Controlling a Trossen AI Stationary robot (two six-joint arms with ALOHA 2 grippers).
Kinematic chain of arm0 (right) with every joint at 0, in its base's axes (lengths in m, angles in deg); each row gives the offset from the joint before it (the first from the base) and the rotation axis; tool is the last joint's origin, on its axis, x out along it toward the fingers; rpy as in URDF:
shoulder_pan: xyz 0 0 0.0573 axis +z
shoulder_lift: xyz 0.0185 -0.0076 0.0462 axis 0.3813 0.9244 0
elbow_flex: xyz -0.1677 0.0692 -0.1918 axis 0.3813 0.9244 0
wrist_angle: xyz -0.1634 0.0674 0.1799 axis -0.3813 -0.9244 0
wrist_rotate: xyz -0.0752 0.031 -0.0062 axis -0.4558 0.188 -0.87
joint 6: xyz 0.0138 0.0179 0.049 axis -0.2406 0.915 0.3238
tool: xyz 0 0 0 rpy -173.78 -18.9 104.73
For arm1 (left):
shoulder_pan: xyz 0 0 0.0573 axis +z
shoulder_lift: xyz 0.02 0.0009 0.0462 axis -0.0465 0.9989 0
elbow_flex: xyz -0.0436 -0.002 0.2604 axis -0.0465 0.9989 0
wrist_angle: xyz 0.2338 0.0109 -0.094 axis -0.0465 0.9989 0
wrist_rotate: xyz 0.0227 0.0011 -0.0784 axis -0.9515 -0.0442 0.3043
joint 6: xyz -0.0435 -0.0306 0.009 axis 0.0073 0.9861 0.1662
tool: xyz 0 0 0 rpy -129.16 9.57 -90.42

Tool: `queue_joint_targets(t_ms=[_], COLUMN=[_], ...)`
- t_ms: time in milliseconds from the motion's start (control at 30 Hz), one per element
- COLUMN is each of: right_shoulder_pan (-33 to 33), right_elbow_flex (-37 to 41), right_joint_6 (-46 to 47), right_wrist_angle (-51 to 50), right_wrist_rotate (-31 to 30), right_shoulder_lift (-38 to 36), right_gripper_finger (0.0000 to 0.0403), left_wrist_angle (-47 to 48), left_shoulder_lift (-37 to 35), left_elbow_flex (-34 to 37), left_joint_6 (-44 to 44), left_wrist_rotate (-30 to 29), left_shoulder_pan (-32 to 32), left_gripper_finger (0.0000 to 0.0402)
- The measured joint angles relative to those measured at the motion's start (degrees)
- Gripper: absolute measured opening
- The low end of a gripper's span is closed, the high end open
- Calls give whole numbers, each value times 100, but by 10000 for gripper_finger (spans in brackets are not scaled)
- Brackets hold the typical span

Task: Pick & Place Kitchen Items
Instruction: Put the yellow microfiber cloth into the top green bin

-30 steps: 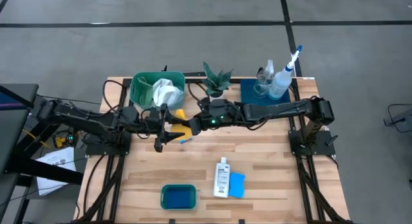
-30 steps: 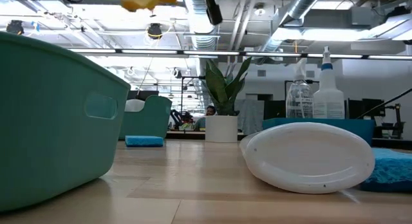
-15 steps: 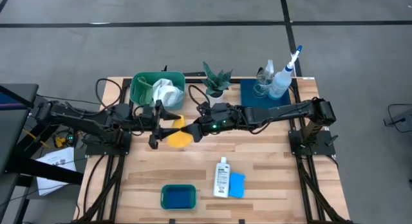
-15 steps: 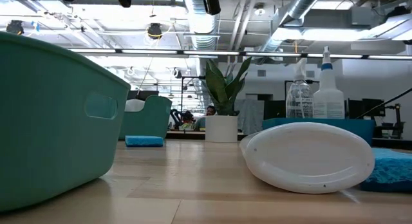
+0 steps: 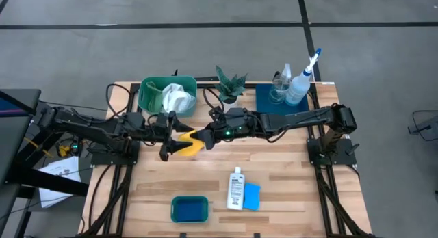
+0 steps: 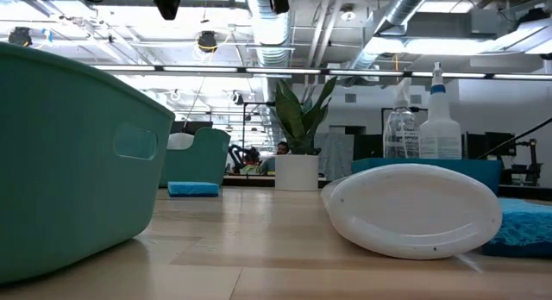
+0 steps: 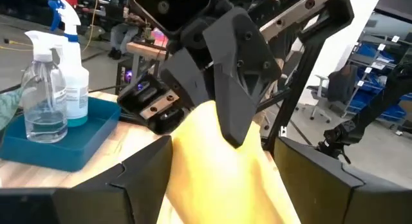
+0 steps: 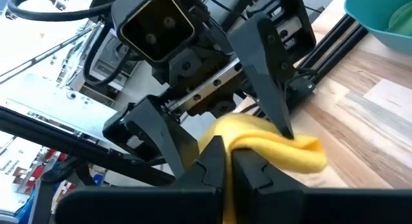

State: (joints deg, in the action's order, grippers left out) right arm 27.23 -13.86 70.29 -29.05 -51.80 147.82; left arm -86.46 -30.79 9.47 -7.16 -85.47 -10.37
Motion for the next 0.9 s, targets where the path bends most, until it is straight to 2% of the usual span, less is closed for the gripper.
queue_joint_targets(t_ms=[533,733,900], right_shoulder_pan=[-50,-44,-46], right_elbow_flex=[4,7,7], right_joint_6=[-47,-90,-119], right_wrist_angle=[327,326,323], right_wrist_rotate=[-61,-60,-59], right_shoulder_lift=[0,0,0], right_gripper_finger=[0,0,0], left_wrist_angle=[27,27,28], left_shoulder_lift=[1,-1,-1], left_elbow_flex=[0,0,0], left_joint_6=[299,466,596], left_wrist_rotate=[347,379,376], left_shoulder_pan=[-26,-26,-24], left_gripper_finger=[259,207,137])
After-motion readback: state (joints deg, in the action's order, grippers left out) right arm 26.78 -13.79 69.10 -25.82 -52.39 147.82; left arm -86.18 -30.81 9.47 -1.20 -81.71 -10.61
